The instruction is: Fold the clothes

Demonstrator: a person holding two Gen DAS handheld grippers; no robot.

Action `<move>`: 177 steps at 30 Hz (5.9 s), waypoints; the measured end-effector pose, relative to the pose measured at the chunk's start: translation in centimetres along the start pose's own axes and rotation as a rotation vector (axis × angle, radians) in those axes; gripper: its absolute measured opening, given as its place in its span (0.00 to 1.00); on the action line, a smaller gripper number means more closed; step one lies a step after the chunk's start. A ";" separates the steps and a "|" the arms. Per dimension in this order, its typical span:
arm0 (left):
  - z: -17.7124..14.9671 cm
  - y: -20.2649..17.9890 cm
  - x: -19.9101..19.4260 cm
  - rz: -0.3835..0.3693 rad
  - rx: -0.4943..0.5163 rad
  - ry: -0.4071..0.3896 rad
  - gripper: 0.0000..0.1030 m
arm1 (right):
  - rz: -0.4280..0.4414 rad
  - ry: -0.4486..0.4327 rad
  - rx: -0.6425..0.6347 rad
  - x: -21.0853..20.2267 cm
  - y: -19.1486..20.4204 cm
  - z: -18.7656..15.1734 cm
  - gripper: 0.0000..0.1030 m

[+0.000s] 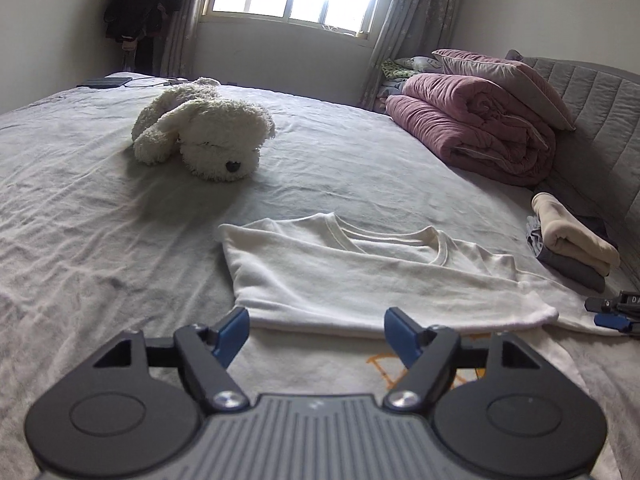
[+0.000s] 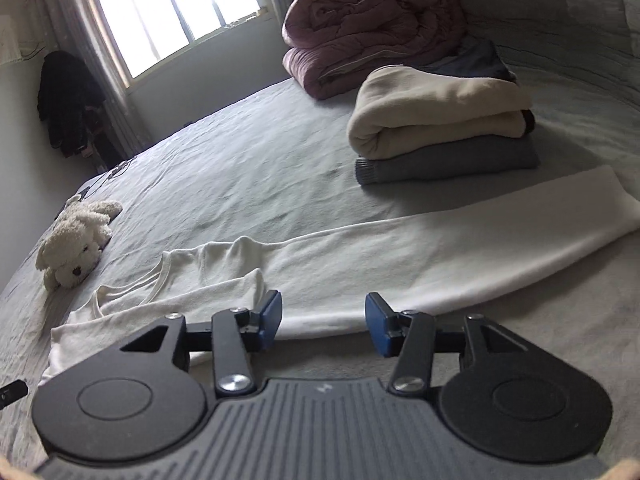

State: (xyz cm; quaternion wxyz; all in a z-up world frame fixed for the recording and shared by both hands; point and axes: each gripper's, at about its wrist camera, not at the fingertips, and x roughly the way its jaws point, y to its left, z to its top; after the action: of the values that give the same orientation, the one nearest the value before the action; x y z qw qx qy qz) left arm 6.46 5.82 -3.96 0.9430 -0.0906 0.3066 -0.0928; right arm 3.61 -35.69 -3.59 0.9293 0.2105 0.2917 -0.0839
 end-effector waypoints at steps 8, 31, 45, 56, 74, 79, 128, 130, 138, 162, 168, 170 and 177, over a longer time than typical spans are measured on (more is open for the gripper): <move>0.5 -0.2 0.7 -0.016 -0.081 0.066 0.75 | -0.159 -0.043 0.107 -1.7 -4.2 1.6 0.59; -0.1 0.2 1.4 0.014 -0.075 0.096 0.77 | -0.399 -0.165 0.401 -0.2 -12.2 2.6 0.14; 0.2 2.1 -0.4 0.008 -0.121 0.072 0.77 | -0.266 -0.422 0.282 -5.9 -6.5 5.9 0.03; -0.1 2.2 -0.9 -0.007 -0.123 0.087 0.77 | -0.337 -0.225 0.475 -3.9 -9.8 3.6 0.57; -0.5 1.5 1.4 -0.008 -0.124 0.136 0.77 | -0.441 -0.237 0.296 0.7 -11.6 2.3 0.08; -0.2 1.7 1.2 -0.015 -0.150 0.132 0.77 | -0.380 -0.343 0.247 -1.7 -8.9 3.9 0.08; 1.0 6.3 -2.5 -0.032 -0.295 0.086 0.77 | 0.219 -0.081 -0.391 5.1 24.6 -6.6 0.08; 1.1 6.6 -2.4 -0.030 -0.304 0.083 0.77 | 0.220 -0.036 -0.407 5.9 24.7 -8.6 0.09; 0.8 7.6 -2.0 -0.021 -0.312 0.092 0.77 | 0.297 0.021 -0.387 5.8 25.2 -9.7 0.31; 0.8 10.6 -1.7 0.010 -0.413 0.106 0.77 | 0.169 -0.019 -0.798 5.2 32.4 -12.6 0.16; 0.7 11.6 -1.6 0.006 -0.439 0.112 0.77 | 0.184 -0.055 -0.655 4.6 32.4 -10.8 0.16; 0.6 11.9 -1.6 0.006 -0.453 0.114 0.77 | 0.202 -0.071 -0.616 4.6 32.4 -10.5 0.16; 0.8 12.7 -1.8 -0.005 -0.497 0.114 0.77 | 0.226 0.074 -0.558 6.5 32.0 -11.9 0.20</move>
State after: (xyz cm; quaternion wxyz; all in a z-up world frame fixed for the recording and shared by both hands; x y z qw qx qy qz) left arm 7.03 18.59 -5.24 0.8728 -0.3150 0.3723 -0.0217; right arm 11.86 -1.92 -5.21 0.9435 -0.0188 0.3118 0.1108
